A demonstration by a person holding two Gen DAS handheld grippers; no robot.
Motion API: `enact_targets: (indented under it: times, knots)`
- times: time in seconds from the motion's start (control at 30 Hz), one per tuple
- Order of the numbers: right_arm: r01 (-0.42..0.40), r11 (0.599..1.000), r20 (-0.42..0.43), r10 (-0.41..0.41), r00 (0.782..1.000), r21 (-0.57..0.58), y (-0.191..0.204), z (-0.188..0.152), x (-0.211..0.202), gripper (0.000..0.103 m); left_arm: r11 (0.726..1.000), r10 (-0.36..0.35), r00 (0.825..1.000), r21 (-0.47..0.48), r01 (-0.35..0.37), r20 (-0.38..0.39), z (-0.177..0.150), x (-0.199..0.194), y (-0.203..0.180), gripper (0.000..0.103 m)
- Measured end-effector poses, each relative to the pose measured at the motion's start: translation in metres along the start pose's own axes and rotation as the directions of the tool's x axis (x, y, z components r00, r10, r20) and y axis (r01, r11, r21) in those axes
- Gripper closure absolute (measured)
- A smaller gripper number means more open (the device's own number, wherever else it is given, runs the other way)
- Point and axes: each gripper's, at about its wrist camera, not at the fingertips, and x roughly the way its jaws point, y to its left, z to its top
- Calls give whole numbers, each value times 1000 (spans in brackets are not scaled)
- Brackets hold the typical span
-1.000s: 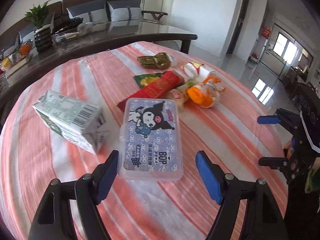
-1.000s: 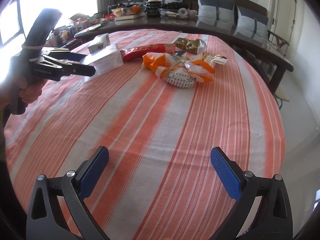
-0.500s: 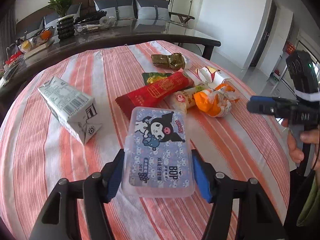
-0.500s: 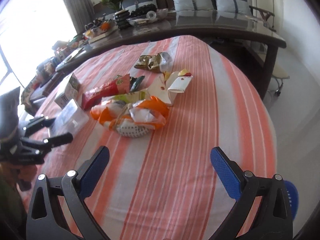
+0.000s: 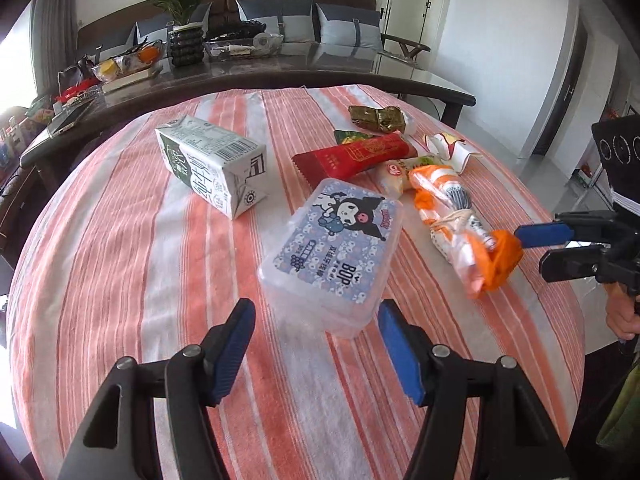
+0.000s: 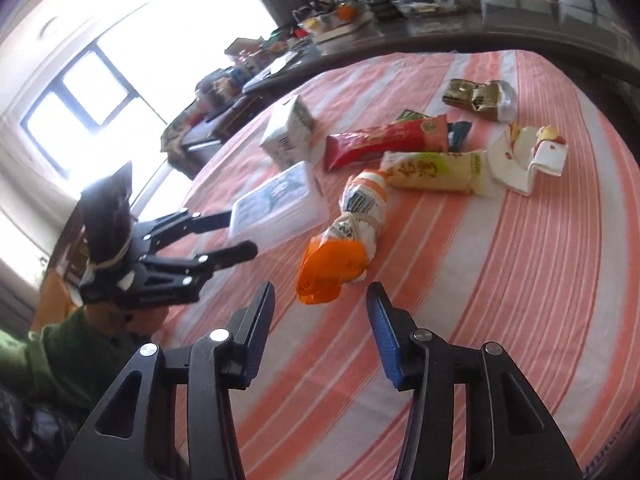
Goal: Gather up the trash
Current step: 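Grasp the orange-and-white wrapped bag with the right tool while the left tool holds the box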
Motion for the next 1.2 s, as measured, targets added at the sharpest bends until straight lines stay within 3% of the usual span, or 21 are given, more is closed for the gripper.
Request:
enact_targets:
  times: [0.03,0.07,0.13,0.3,0.4,0.53,0.6,0.67,0.73,0.77,0.8,0.87,0.93,0.97,1.0,1.1,1.2]
  knots:
    - [33,999,13,-33,999,-7,2,-2,-4,41,1000,-2,1000,9,2,-8,1,2,-2,35]
    - [90,996,28,-90,996,-13,3,-2,-6,28,1000,6,1000,22,-6,-11,2,4,-5,35]
    - [193,981,58,-191,980,-20,-1,2,-5,22,998,28,1000,56,-28,-12,5,7,-10,34]
    - [142,986,81,-149,985,87,-11,15,7,22,995,38,999,94,-37,-7,14,7,-10,32]
    - [149,972,84,-166,983,181,-11,20,22,22,992,57,998,113,-57,1,19,12,-8,32]
    - [149,971,68,-164,984,190,1,28,53,21,990,68,998,121,-69,13,23,21,-7,32]
    - [150,966,86,-171,981,212,6,30,60,12,987,75,997,142,-79,33,21,22,-11,31]
    - [141,953,106,-174,979,268,2,31,63,12,986,62,997,153,-68,39,20,22,-11,35]
    - [148,942,98,-185,978,302,-5,32,62,20,991,42,999,128,-46,32,18,19,-8,36]
    - [167,942,78,-197,977,292,-7,33,60,31,993,33,999,112,-36,28,16,16,-5,36]
    - [197,943,52,-218,974,270,-7,34,55,32,995,35,999,96,-38,26,14,13,-3,36]
    - [337,923,19,-346,938,185,-4,35,38,32,997,38,999,60,-39,21,8,5,-2,36]
    - [496,867,15,-497,868,47,3,32,22,31,1000,16,1000,23,-16,13,2,-2,-2,36]
    - [535,845,15,-535,845,5,5,29,16,26,1000,8,1000,14,-8,7,0,-4,-4,36]
    - [546,838,18,-546,837,-7,3,26,10,22,1000,3,1000,12,-3,0,-1,-5,-7,35]
    - [493,868,11,-494,869,59,-9,16,1,8,1000,5,1000,28,-5,-5,1,-7,-15,30]
    - [459,871,16,-469,883,174,-24,9,-3,7,999,2,1000,43,-2,-12,3,-2,-21,25]
